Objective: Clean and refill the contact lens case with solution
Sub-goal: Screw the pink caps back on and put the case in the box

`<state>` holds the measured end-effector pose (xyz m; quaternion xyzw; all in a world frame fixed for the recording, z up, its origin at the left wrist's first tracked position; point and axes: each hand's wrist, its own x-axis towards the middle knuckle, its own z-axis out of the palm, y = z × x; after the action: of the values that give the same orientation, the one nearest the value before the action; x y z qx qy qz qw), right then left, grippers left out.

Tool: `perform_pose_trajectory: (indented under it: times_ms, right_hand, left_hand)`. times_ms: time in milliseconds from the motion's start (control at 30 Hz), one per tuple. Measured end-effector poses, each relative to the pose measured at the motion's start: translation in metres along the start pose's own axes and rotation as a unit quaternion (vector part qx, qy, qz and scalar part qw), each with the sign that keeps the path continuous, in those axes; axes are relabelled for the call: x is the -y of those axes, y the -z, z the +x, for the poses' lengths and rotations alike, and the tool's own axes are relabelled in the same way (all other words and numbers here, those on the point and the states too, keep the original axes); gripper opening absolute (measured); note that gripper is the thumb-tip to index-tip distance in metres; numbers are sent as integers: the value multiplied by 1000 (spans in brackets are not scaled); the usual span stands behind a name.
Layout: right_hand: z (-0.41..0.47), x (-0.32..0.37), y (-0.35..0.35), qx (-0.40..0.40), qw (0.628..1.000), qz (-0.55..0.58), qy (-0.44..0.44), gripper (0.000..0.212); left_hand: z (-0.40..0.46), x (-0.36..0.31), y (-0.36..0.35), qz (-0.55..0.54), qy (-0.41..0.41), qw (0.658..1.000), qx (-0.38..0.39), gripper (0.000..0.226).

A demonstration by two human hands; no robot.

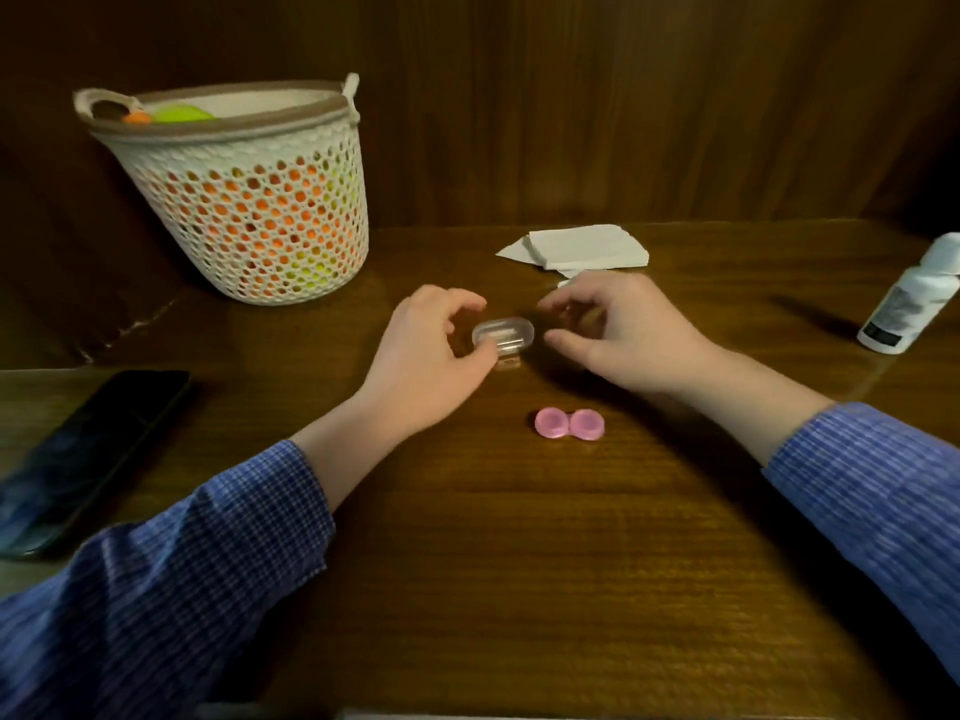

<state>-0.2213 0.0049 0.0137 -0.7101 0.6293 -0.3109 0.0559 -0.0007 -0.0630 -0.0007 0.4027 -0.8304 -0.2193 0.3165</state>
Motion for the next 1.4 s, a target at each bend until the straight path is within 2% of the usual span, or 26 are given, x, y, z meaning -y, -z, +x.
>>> perform_pose_trajectory:
  times_ms: [133, 333, 433, 633, 1133, 1267, 1400]
  right_hand:
    - [21, 6, -14, 62, 993, -55, 79, 34]
    - [11, 10, -19, 41, 989, -71, 121, 31]
    - [2, 12, -12, 35, 989, -60, 131, 31]
    - [-6, 21, -6, 23, 990, -39, 130, 30]
    - [-4, 25, -10, 0, 984, -75, 163, 25]
    - [-4, 20, -9, 0, 987, -49, 155, 24]
    - [-4, 6, -7, 23, 994, 43, 99, 20]
  left_hand:
    - [13, 11, -4, 18, 13, 997, 79, 62]
    - [11, 12, -7, 16, -47, 995, 90, 44]
    - [7, 8, -8, -17, -46, 995, 90, 39]
    - [5, 3, -8, -94, -8, 992, 80, 39]
    - [9, 5, -3, -150, 3, 984, 98, 42]
    - [10, 5, -4, -154, 8, 981, 115, 54]
    - [11, 6, -1, -143, 2, 979, 147, 73]
